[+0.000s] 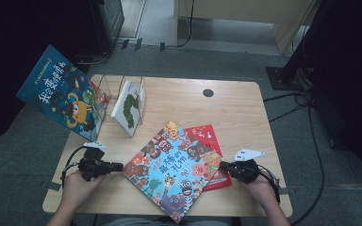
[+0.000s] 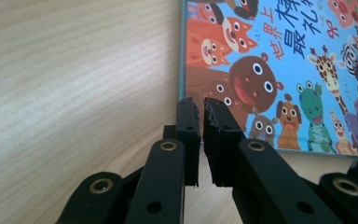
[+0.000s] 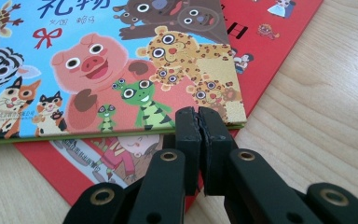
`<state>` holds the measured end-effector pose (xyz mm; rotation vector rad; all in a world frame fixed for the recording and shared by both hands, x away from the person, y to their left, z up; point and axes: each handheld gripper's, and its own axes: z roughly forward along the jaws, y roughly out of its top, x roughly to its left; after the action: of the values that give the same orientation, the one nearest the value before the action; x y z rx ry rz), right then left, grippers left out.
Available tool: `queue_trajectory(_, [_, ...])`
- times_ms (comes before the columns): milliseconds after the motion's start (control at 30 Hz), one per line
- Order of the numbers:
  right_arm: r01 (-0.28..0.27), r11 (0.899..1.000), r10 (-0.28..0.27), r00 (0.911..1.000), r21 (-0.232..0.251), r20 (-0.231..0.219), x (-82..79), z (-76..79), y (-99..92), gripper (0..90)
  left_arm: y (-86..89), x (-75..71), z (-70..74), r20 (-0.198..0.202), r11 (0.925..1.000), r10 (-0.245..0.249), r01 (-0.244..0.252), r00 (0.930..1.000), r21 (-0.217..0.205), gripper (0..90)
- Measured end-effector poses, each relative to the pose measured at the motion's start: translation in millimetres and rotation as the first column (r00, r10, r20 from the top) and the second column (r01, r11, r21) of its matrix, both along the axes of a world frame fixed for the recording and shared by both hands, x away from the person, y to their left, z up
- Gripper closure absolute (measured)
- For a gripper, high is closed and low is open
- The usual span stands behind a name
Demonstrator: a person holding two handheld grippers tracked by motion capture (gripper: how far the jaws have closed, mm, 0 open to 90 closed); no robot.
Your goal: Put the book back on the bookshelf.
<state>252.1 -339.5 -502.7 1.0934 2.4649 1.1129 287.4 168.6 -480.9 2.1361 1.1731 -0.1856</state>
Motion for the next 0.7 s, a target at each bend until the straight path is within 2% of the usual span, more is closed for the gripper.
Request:
queue_trajectory(67, [0.001,1.000,-0.001,1.0000,0.000,-0.003,0.7,0.2,0.2,86.8,-0.6,-2.9,-2.0,-0.015,1.0000,-0.006,0.006,0.9999,-0.001,85.0])
queue_trajectory(200, [0.000,1.000,0.000,1.0000,0.000,-0.007,2.4,0.6,0.5,86.4,-2.2,-11.1,-3.3,-0.010,0.9990,-0.030,0.030,0.9995,0.034,85.0])
queue_trajectory(300, [-0.002,1.000,0.002,1.0000,0.004,-0.009,3.4,0.3,0.1,86.4,-1.9,-11.1,-6.6,-0.020,0.9984,-0.028,0.029,0.9994,0.048,85.3])
queue_trajectory(433, [-0.001,1.000,0.001,1.0000,0.008,-0.010,3.3,0.1,0.0,86.4,-0.4,-10.9,-8.7,-0.018,0.9987,-0.037,0.038,0.9992,0.035,84.8])
queue_trajectory(533, [0.000,1.000,0.000,1.0000,0.008,-0.008,3.0,0.3,-0.2,86.4,-2.1,-13.4,-10.8,-0.045,0.9967,-0.068,0.070,0.9967,0.042,85.8])
queue_trajectory(600, [0.000,1.000,0.001,1.0000,0.010,-0.006,2.6,0.7,-0.2,86.4,-4.9,-15.0,-10.6,-0.033,0.9947,-0.084,0.086,0.9959,0.056,85.8])
queue_trajectory(700, [-0.004,1.000,0.004,1.0000,0.017,0.000,2.6,0.7,-0.8,86.4,-5.8,-12.4,-13.2,-0.024,0.9948,-0.087,0.089,0.9959,0.051,85.9])
